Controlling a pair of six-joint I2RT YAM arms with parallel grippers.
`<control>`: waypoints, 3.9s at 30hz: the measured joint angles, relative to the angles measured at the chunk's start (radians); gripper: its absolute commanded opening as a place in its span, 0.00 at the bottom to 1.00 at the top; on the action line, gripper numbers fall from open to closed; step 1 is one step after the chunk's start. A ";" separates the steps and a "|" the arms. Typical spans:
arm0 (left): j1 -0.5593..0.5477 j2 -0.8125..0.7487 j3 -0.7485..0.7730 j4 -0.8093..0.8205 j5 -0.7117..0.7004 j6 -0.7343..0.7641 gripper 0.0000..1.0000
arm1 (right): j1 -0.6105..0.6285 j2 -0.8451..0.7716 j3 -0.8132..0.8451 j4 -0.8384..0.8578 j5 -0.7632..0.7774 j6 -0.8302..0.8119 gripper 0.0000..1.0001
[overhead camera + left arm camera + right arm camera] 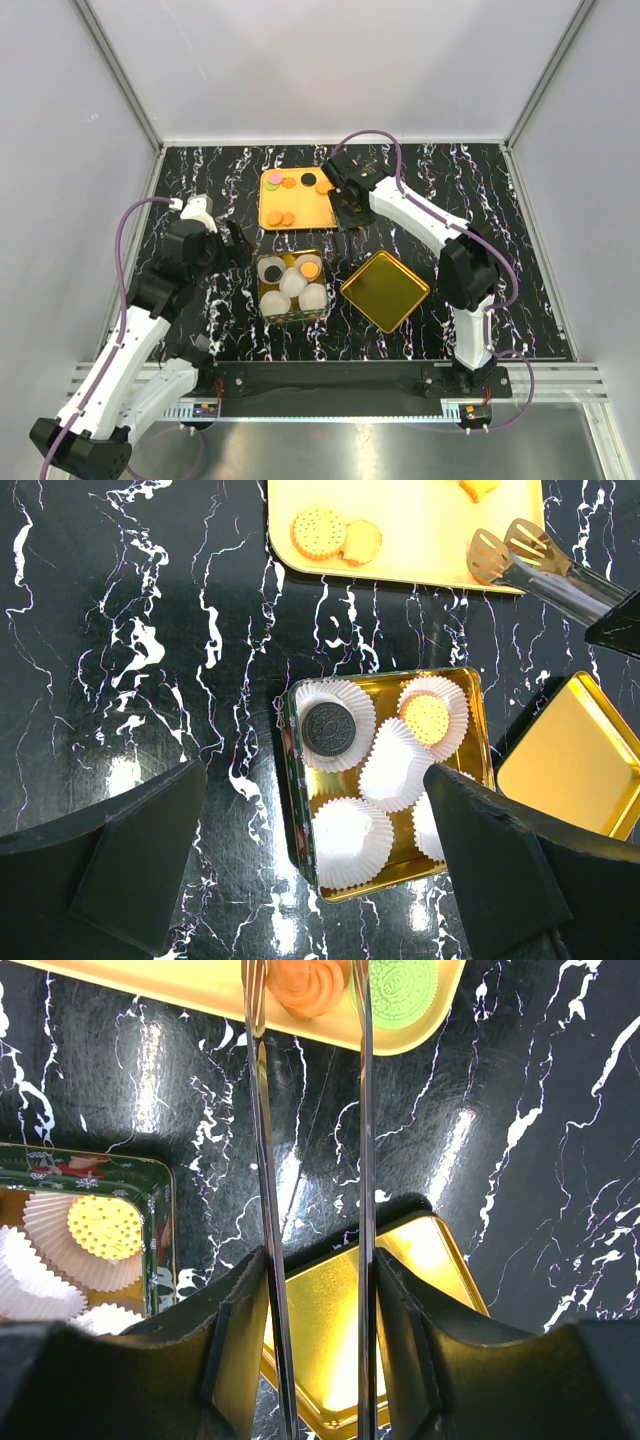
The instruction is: Pack the cookies
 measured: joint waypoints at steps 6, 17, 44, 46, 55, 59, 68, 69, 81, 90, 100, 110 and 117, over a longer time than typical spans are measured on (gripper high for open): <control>0.001 0.000 0.000 0.000 0.001 0.000 0.99 | 0.000 0.003 -0.002 0.000 -0.001 -0.005 0.51; 0.001 0.000 0.000 0.000 0.001 0.000 0.99 | -0.010 0.044 0.008 -0.001 -0.039 -0.018 0.44; 0.006 0.000 0.000 0.000 0.005 0.000 0.99 | -0.012 0.154 0.280 -0.080 -0.042 -0.039 0.48; 0.006 0.000 0.000 0.000 0.005 0.000 0.99 | -0.013 0.162 0.282 -0.080 -0.042 -0.040 0.50; 0.006 0.000 0.000 0.000 0.006 0.000 0.99 | -0.020 0.194 0.283 -0.081 -0.043 -0.040 0.53; 0.006 0.000 0.000 0.000 0.006 0.000 0.99 | -0.021 0.198 0.285 -0.081 -0.043 -0.040 0.52; 0.006 0.000 0.000 0.000 0.006 0.000 0.99 | -0.026 0.200 0.285 -0.080 -0.045 -0.041 0.45; 0.006 0.000 0.000 0.000 0.006 0.000 0.99 | -0.027 0.200 0.285 -0.080 -0.045 -0.041 0.45; 0.006 0.000 0.000 0.000 0.006 0.000 0.99 | -0.040 0.198 0.285 -0.080 -0.050 -0.040 0.41; 0.006 0.000 0.000 0.000 0.006 0.000 0.99 | -0.040 0.158 0.285 -0.080 -0.050 -0.040 0.41; 0.006 0.000 0.000 0.000 0.006 0.000 0.99 | -0.040 0.128 0.282 -0.080 -0.060 -0.032 0.39; 0.008 0.000 0.000 0.000 0.005 0.000 0.99 | -0.002 -0.055 0.134 -0.074 -0.105 -0.014 0.39; 0.009 0.000 0.000 0.000 0.005 0.000 0.99 | 0.117 -0.157 0.059 -0.073 -0.102 0.010 0.40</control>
